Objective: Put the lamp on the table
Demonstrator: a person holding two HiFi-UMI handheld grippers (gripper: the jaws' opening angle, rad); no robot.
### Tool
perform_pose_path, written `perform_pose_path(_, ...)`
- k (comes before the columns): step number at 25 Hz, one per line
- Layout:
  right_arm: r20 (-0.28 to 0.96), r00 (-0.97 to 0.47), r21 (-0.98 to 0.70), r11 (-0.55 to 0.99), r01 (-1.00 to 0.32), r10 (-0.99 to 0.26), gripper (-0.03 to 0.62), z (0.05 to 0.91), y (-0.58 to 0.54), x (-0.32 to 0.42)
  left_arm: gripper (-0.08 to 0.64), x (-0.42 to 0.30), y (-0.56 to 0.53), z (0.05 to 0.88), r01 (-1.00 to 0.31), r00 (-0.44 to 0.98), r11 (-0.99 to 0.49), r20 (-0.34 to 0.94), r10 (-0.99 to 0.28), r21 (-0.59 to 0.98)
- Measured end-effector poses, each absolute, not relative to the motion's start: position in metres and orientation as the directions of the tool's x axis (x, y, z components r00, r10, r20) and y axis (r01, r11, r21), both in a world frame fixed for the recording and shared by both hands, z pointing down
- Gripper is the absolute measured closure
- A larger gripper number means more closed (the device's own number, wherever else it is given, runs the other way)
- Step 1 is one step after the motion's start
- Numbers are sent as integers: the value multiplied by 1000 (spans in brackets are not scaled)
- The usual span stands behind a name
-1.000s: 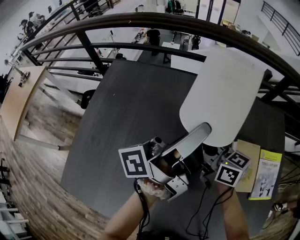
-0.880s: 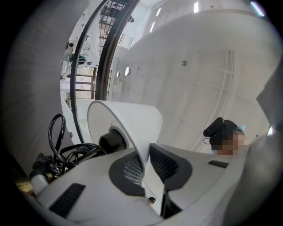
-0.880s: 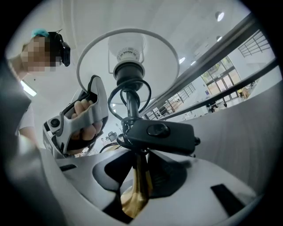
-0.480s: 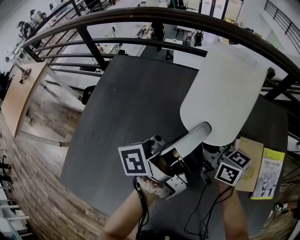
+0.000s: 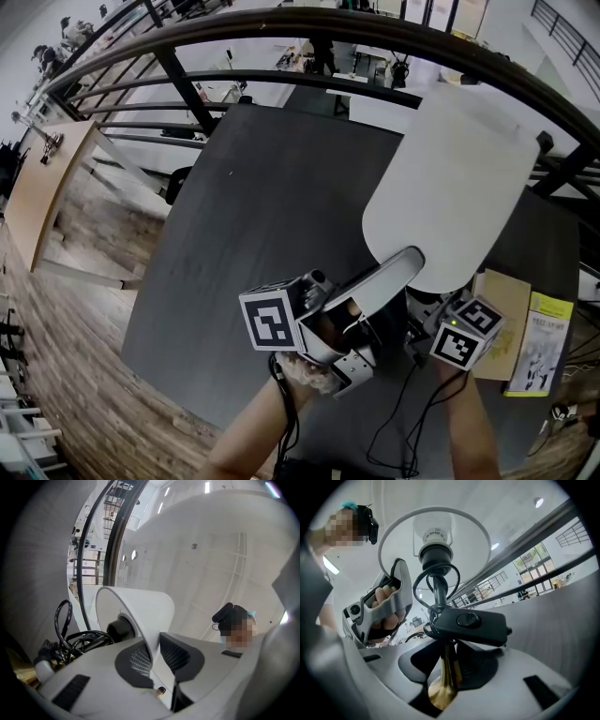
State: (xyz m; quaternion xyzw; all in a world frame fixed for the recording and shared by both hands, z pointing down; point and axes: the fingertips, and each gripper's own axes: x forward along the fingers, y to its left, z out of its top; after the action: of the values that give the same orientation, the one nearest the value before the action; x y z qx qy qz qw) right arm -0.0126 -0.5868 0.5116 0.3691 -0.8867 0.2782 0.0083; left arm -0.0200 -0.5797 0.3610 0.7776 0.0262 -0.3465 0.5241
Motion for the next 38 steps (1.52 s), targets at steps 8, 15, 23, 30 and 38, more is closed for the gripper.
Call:
perform_pose_path(8,214,-728,-484,577,-658,-651,476,514,-587,-15,486,-25,-580,363,418,739,-450,-584,-337,789)
perform_pose_path(15,219,-740,-469,596,-652,-636,467,514,-587,-17,486,-31,-580,362,429,711,-459,-605,-359,778)
perform_pose_path(23,214,-733,-437,608,-663,-645,456,515,-583,-17,486,-34,-573,365,430,691,-479,-620,-371,765)
perform_pose_path(30,202,-732,-412,622,-666,-651,341,511,-572,-23,485,-34,-567,367,413,697,-490,-613,-372,768)
perform_pose_path(38,208,-711,-437,586,-682,-672,322,514,-540,-11,476,-39,-552,371,413,689,-497,-619,-377,763)
